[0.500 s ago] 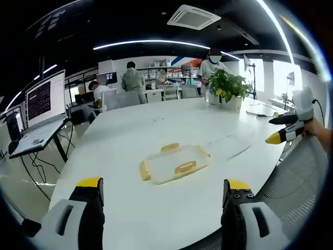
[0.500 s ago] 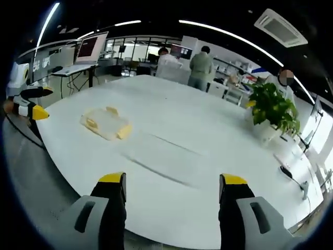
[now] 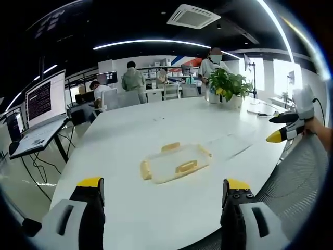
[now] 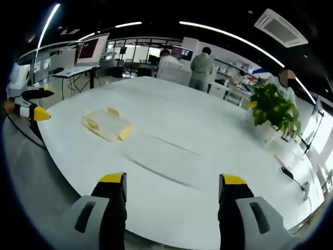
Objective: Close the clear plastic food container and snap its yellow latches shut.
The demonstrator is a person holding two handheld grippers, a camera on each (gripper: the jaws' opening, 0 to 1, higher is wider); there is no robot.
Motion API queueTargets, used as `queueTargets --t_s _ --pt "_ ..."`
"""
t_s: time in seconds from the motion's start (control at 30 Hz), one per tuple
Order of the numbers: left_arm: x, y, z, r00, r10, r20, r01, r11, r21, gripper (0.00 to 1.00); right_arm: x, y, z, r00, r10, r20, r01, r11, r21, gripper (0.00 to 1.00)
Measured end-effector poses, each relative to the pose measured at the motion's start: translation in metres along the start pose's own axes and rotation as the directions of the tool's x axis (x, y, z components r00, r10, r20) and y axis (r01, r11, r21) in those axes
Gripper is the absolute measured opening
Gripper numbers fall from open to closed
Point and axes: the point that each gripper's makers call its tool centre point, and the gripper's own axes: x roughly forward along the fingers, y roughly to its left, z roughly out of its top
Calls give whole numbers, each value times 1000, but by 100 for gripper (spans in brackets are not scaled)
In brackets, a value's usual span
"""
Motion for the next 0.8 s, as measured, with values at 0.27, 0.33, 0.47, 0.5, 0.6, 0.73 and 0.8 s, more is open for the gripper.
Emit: queueTargets --t_s 0.27,0.33,0.47,0.5,0.6,0.73,0.8 --pt "-1 -3 1 1000 -10 -1 10 1000 9 91 0 0 -1 1000 -4 -7 4 1000 1 68" --pt "-1 -2 -1 1000 -7 -11 7 1000 18 91 0 0 -2 1000 -5 -11 5 1000 0 68" --pt "-2 -3 -1 1000 -13 -11 13 1000 23 91 -1 0 -2 1000 -8 -14 8 1000 -1 67" --pt "-3 -3 -1 1000 -13 -11 13 1000 23 91 -1 0 -2 1000 -9 -13 9 1000 1 68" --pt "-3 -4 -3 1000 -15 -22 16 1000 24 91 -1 0 -3 1000 -8 -18 8 1000 0 68" --pt "-4 -2 -1 1000 -8 -16 8 1000 24 98 -2 1 -4 1000 -4 -25 4 1000 2 70" --pt "-5 -2 -1 1000 -12 -16 12 1000 29 99 -3 2 1 1000 -1 3 1 1000 15 69"
